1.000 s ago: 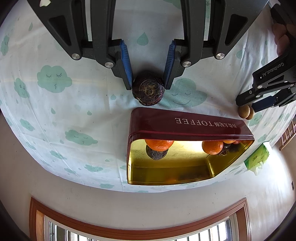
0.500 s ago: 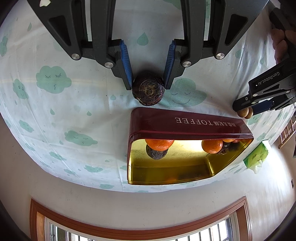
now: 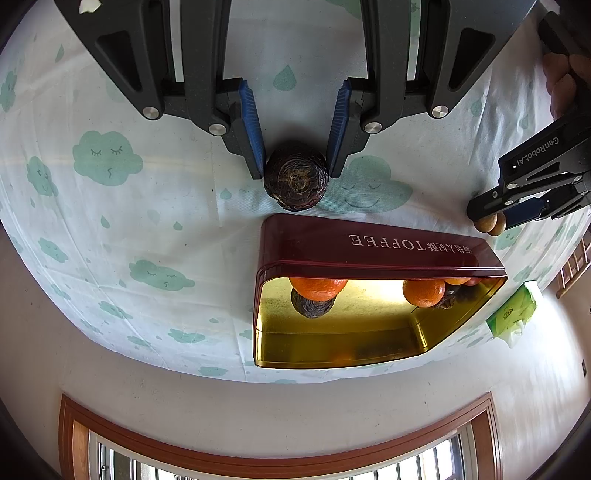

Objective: Organize fruits
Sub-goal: 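Close the left tool on the two small brown round fruits together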

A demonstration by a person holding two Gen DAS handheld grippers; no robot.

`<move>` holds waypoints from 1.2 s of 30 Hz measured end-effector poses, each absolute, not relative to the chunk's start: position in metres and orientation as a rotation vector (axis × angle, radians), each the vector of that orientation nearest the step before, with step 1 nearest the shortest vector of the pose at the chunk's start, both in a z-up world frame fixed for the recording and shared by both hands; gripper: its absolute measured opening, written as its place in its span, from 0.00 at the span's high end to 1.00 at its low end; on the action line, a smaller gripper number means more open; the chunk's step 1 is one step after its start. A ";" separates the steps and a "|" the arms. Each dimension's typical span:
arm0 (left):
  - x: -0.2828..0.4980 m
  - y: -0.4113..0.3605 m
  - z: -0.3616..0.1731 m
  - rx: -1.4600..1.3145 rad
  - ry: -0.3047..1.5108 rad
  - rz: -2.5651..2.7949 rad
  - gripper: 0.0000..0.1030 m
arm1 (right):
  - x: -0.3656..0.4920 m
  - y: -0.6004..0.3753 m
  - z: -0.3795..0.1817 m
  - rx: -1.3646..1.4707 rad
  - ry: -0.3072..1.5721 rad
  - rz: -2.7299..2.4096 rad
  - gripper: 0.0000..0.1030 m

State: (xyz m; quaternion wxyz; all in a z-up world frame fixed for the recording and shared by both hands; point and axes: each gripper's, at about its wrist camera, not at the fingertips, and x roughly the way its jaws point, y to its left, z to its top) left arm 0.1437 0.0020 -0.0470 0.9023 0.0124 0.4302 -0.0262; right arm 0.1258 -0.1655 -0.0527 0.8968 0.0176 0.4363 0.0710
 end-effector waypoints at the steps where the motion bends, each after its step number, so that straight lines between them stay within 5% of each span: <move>1: 0.143 0.002 -0.047 0.026 0.890 -0.054 0.53 | 0.126 -0.165 -0.053 0.036 0.904 0.147 0.69; 36: 0.116 -0.002 -0.047 0.014 0.896 -0.062 0.53 | 0.111 -0.172 -0.045 0.054 0.909 0.138 0.70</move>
